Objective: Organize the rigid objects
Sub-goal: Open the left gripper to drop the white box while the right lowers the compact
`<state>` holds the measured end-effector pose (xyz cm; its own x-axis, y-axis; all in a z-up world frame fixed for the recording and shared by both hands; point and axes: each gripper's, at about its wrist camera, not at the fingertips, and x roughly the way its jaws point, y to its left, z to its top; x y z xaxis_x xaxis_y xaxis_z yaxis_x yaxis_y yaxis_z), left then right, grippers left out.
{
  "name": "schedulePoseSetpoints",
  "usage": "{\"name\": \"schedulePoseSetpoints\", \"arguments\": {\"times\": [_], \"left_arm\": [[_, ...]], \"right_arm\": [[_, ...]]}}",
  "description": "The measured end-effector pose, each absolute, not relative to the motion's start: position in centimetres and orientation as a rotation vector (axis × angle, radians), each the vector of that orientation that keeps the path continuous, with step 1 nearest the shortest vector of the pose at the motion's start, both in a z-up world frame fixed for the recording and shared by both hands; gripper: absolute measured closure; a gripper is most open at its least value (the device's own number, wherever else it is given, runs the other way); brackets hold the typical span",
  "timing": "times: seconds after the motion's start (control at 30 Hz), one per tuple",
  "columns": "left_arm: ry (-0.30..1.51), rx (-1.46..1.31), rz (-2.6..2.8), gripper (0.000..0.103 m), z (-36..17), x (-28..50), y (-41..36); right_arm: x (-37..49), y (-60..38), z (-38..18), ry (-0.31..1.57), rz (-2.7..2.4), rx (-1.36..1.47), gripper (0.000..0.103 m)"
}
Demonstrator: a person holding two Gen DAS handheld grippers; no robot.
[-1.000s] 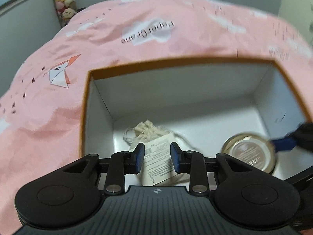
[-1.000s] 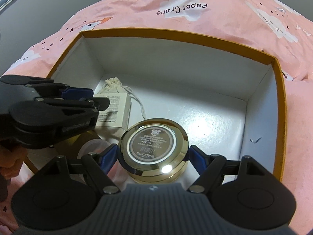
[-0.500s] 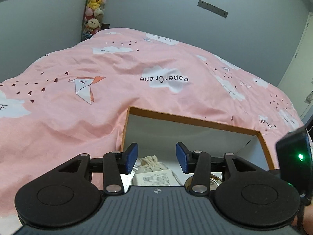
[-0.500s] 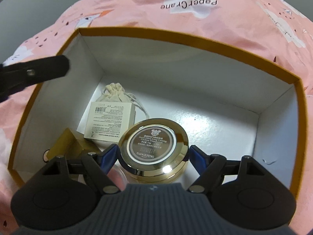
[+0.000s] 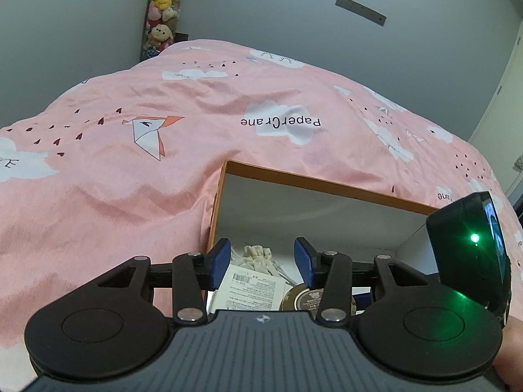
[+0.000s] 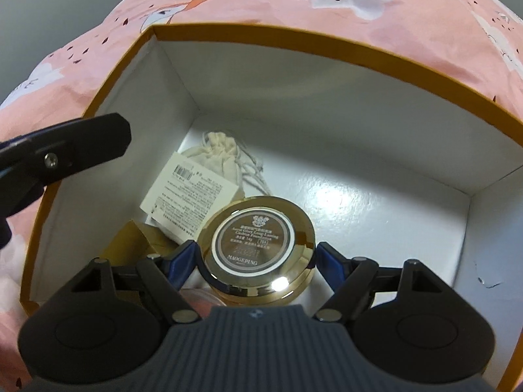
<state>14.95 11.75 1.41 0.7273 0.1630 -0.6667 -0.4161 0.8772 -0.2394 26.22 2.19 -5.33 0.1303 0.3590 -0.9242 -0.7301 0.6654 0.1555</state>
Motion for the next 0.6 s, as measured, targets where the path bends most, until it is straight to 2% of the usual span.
{"name": "schedulePoseSetpoints", "arguments": {"times": [0.23,0.33,0.6], "left_arm": [[0.700,-0.382,0.313,0.050,1.3,15.0,11.3],[0.703,-0.380,0.309,0.049,1.2,14.9,11.2],[0.702,-0.356,0.294,0.048,1.7,14.6,10.4]], "right_arm": [[26.2,1.6,-5.2,1.207,0.805,-0.358,0.024],[26.3,1.0,-4.8,1.207,0.818,-0.332,0.016],[25.7,0.1,-3.2,1.172,0.822,-0.308,0.016]]}}
